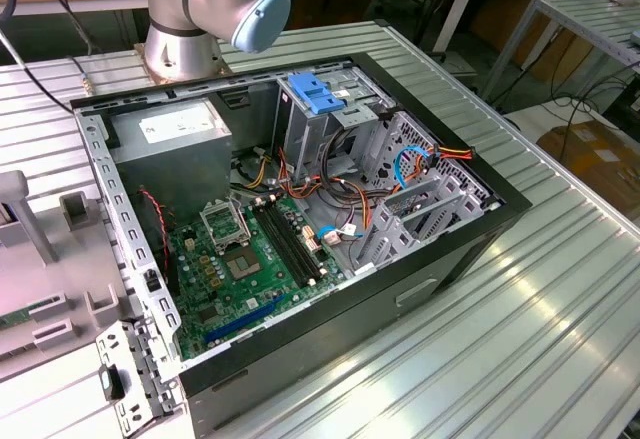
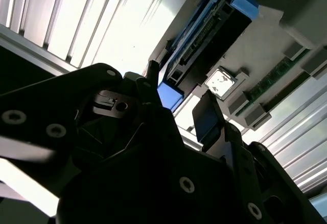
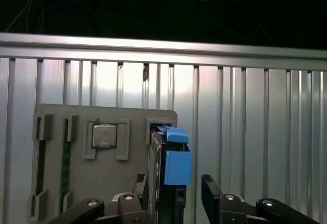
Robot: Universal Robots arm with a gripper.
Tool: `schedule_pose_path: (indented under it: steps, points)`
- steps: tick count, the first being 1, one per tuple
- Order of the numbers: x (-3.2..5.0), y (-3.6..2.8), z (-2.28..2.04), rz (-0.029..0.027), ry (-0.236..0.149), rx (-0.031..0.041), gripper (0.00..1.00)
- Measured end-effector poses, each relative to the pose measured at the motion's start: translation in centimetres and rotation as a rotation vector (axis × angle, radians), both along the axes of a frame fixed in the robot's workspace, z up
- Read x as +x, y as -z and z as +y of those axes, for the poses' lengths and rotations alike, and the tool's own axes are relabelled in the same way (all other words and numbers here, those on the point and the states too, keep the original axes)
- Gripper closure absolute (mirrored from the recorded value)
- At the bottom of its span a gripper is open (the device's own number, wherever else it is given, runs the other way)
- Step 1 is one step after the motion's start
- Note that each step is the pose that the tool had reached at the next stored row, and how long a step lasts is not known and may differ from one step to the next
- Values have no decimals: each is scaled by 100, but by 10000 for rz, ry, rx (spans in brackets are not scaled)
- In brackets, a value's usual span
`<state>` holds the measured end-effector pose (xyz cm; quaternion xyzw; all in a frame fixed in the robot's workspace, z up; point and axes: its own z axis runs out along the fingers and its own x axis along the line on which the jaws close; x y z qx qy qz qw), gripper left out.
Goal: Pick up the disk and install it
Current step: 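Pick up the disk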
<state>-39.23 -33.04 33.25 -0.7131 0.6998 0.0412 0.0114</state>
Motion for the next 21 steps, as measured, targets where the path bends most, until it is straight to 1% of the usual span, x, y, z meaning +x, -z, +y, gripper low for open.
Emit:
schedule_pose_path:
  steps: [4, 8, 10, 13, 18, 21]
  points:
    - [-6, 53, 1, 0, 0, -1, 46]
    - [-21, 148, 1, 0, 0, 0, 46]
    - [-25, 175, 1, 0, 0, 0, 46]
    - [-33, 240, 1, -1, 0, 0, 46]
    - [-36, 329, 1, 0, 1, 0, 46]
    - [-38, 369, 1, 0, 0, 0, 46]
